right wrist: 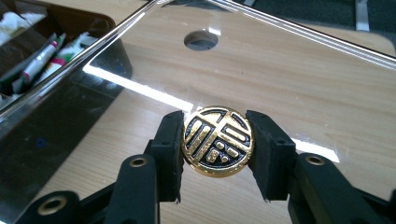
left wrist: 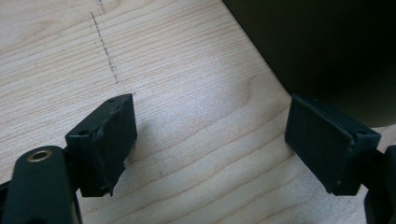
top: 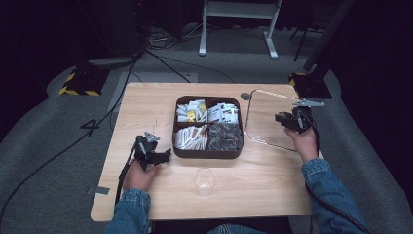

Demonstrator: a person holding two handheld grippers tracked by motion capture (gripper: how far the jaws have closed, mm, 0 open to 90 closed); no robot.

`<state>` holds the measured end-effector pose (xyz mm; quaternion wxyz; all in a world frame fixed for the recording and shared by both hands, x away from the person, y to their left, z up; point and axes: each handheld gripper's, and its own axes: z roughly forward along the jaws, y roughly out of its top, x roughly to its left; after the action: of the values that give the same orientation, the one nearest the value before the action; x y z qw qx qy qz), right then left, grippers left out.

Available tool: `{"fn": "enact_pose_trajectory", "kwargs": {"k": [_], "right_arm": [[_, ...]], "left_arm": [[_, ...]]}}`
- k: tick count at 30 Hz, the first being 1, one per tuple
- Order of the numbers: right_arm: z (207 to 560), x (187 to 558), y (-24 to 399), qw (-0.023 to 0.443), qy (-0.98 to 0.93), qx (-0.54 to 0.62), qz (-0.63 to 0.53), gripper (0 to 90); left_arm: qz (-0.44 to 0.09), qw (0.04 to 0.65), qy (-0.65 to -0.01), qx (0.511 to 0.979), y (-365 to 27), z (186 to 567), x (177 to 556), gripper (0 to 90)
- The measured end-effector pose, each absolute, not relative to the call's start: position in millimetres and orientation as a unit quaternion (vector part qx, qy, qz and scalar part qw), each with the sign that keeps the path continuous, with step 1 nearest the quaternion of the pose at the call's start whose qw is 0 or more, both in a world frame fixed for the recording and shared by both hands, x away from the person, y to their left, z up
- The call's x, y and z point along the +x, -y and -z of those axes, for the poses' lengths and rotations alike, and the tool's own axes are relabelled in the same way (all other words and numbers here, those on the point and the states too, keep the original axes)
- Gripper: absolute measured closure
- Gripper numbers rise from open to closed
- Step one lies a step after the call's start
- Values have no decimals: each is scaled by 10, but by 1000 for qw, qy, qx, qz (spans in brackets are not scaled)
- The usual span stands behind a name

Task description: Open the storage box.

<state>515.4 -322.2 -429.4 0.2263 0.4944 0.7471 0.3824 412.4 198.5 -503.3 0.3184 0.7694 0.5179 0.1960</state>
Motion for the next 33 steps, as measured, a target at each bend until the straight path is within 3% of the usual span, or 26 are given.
{"fn": "enact_pose_trajectory", "kwargs": {"k": [16,33], "right_arm": [[4724,5036,3220,222,-758,494,-362,584],[4877,5040,3205,225,-773,484,-342,584]], "left_arm": [[-196,319,-518,770,-1985,5033,4125,172],[-196,319,-517,770,-1986,5033,4126,172]]}}
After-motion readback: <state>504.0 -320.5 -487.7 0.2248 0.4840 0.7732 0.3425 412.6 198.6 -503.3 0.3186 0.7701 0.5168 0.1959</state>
